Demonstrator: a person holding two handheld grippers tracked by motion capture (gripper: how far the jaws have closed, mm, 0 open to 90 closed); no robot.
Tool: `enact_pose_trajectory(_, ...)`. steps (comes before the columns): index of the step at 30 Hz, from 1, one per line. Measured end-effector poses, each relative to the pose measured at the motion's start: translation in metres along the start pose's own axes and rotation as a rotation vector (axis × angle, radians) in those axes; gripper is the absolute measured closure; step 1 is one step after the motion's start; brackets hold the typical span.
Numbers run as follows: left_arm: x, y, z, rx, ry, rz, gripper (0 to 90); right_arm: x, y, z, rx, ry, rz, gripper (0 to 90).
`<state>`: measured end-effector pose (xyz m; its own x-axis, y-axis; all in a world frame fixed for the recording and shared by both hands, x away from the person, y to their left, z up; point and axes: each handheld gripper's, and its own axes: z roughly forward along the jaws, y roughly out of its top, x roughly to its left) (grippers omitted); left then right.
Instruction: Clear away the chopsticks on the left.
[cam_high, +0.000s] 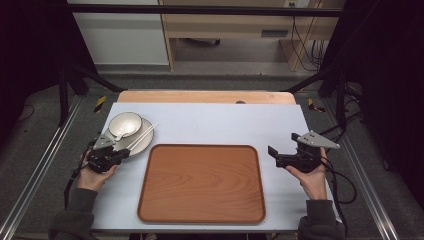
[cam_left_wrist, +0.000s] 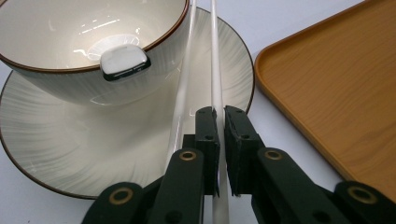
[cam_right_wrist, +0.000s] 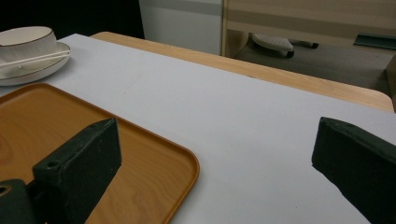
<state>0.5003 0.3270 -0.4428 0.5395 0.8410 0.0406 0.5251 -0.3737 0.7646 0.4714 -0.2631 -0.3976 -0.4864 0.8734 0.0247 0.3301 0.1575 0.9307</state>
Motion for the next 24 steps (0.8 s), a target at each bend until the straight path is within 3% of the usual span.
enact_pose_trajectory(6,-0.012,0.005,-0.010,-0.038,0.011,-0.004,84.4,0.000,0.000,0.000,-0.002,0.000,0.003,1.7)
enact_pose_trajectory(18,-0.056,0.021,-0.033,-0.113,0.044,-0.033,84.4,-0.002,0.000,-0.003,-0.010,-0.005,0.007,1.5)
enact_pose_trajectory(24,-0.073,0.025,-0.041,-0.145,0.065,-0.085,84.4,-0.002,0.000,-0.003,-0.014,-0.004,0.013,1.5)
